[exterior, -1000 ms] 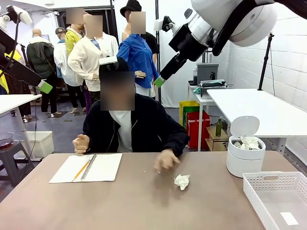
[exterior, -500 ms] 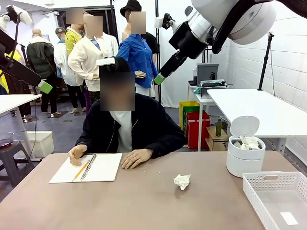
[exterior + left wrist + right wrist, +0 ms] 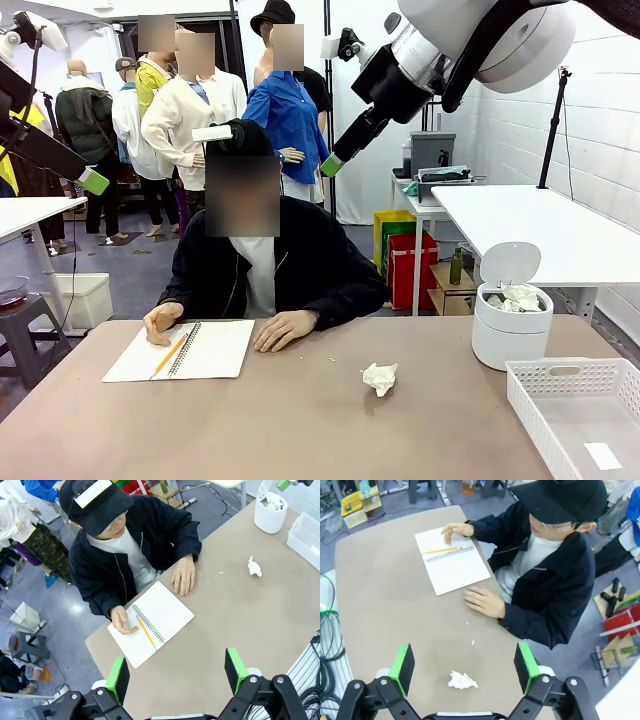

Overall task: Sort the paper based on its condition.
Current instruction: If a person hands you a paper, place it in the Organizing basket , and if it's crumpled, put it in the Trash can.

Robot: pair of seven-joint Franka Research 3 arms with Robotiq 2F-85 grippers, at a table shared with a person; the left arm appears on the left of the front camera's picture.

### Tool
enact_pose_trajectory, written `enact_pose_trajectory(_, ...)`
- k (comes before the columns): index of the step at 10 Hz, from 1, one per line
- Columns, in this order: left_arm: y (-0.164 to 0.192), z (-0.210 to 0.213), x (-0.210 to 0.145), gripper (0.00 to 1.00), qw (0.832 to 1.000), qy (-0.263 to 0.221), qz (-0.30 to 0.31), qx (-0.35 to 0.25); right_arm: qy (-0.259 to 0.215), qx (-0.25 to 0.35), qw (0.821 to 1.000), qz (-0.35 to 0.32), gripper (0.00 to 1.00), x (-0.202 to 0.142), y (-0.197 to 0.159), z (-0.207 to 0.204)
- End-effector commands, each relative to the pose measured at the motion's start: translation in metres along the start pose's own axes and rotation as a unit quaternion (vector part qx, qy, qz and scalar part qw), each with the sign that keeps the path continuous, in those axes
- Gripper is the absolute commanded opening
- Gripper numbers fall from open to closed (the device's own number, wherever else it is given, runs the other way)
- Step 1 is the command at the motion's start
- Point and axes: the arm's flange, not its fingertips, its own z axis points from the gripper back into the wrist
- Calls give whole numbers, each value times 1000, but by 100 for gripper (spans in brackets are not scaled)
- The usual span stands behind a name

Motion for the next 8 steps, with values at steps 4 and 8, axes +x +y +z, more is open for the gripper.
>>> enact_pose_trajectory(4,0,1,0,100,1000,0,1,1,-1,2,1000,0,100,-2,1,1)
enact_pose_trajectory(8,0,1,0,100,1000,0,1,1,-1,2,1000,0,100,-2,1,1)
